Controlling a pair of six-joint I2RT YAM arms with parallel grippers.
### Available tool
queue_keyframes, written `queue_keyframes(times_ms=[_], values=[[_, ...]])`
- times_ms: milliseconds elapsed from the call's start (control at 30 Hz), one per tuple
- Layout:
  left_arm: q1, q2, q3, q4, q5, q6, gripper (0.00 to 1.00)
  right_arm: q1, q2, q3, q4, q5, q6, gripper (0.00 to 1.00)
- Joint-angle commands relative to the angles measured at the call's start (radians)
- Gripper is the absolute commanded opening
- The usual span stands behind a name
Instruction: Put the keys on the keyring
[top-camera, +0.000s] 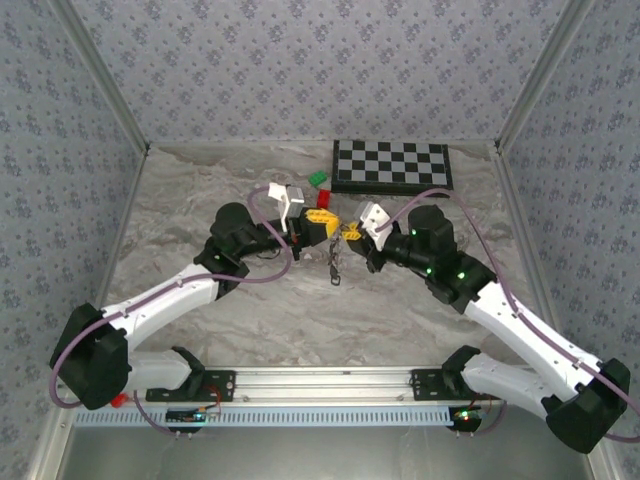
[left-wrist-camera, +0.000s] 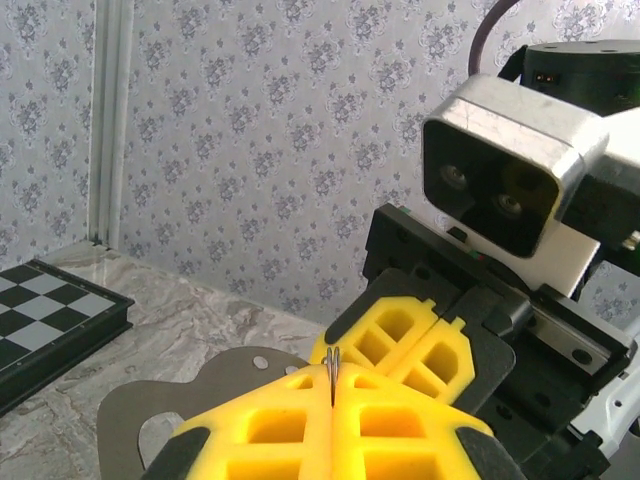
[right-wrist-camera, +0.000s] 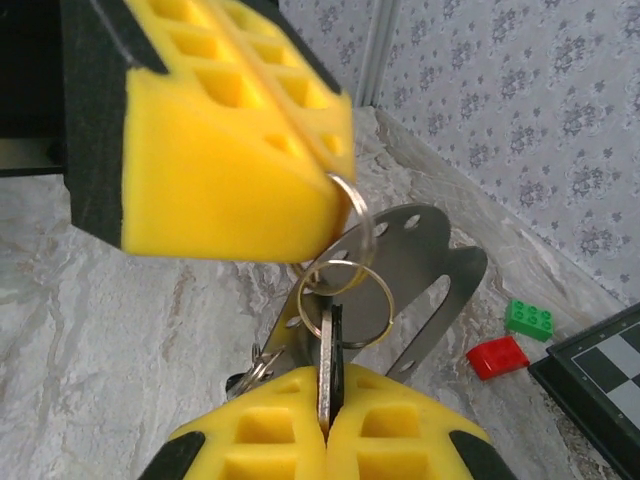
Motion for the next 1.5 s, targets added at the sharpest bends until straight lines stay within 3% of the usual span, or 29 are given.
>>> queue_keyframes(times_ms=[0,267,467,600,933,1200,1467], values=[[-0.005,-0.021,0.016,0.11,-0.009,-0.028,0.0,0.031,0.016,-0.002,-0.038,0.007,-0.042,0.0],[-0.005,-0.015,0.008,0.128,-0.011,-0.033,0.0,0.052,0.044,0.014,-0.078,0.02,-0.065,0.05],[-0.006,-0.017,0.003,0.121,-0.021,-0.026,0.0,0.043,0.003,0.004,-0.071,0.06,-0.014,0.29],[-0.004,-0.008,-0.005,0.129,-0.055,-0.027,0.0,-0.009,-0.07,-0.045,-0.024,0.019,0.07,0.34],[-0.002,0.019,0.002,0.162,-0.063,-0.056,0.0,-0.242,-0.101,-0.084,0.234,-0.316,0.373,0.36],[-0.003,0.01,0.001,0.154,-0.058,-0.053,0.0,-0.253,0.022,0.01,0.322,-0.429,0.472,0.32],[-0.003,0.012,0.003,0.153,-0.038,-0.051,0.0,-0.245,0.071,0.024,0.372,-0.459,0.51,0.3]])
